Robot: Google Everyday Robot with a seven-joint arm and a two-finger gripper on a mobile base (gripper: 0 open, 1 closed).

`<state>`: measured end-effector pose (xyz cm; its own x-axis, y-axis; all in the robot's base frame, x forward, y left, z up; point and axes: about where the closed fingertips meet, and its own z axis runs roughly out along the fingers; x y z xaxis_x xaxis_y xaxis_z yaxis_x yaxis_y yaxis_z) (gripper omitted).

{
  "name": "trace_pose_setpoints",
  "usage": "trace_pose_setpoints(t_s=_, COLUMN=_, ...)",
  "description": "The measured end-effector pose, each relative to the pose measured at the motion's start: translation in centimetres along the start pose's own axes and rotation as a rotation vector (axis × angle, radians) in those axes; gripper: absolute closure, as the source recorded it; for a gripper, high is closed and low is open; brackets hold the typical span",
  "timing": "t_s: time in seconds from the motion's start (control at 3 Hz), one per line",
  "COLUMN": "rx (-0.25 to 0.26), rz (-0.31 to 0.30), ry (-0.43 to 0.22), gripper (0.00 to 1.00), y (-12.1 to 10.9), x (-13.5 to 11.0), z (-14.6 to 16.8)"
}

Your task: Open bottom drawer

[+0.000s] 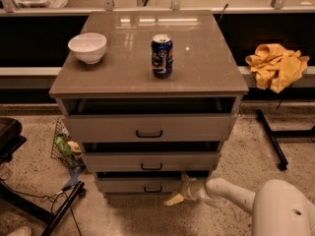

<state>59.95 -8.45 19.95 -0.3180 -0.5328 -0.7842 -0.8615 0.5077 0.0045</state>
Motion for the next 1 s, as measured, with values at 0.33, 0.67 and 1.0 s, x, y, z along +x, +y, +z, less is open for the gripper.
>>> trace_pose_setpoints(t_s=0.33, rx=-0.004, rz=0.000, ry=-0.001, gripper=0.16, y=0.17, x=-0.06, z=0.18)
trace_pose_setpoints(t_s=0.67, rx=-0.008, rz=0.000, ry=-0.002, gripper=0.47, y=0.41, x=-0.14, z=0.42)
trace_pose_setpoints(t_s=1.0, rx=-0.010, rz=0.000, ry=-0.002, gripper=0.71, y=0.53, x=-0.17, z=0.53)
